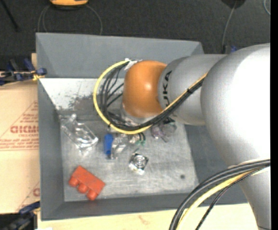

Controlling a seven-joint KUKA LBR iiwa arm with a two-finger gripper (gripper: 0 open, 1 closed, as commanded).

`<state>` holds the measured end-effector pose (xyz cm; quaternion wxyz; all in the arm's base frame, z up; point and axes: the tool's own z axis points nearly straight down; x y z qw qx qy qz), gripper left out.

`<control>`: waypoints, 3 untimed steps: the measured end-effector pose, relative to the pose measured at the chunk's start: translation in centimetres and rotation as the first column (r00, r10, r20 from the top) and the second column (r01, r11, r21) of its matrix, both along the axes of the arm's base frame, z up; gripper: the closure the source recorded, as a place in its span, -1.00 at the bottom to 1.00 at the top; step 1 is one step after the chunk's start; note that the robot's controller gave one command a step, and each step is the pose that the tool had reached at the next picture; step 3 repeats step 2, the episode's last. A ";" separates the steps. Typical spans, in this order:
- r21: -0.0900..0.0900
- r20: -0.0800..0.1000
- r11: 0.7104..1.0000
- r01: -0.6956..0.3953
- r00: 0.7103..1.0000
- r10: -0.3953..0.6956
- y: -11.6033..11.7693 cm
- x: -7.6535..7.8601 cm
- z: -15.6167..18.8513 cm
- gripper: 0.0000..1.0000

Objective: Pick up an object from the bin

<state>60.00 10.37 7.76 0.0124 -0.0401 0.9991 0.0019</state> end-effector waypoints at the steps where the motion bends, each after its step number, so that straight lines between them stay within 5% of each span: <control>1: -0.003 -0.017 1.000 0.001 1.000 -0.001 0.0 0.2 2.9 1.00; 2: -0.003 -0.013 1.000 0.002 1.000 -0.002 -0.1 0.5 9.9 1.00; 3: -0.003 -0.013 1.000 0.002 1.000 -0.002 -0.1 0.5 9.9 1.00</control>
Offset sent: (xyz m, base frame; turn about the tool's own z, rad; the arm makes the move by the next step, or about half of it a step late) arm -0.0001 0.0001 0.0262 0.0000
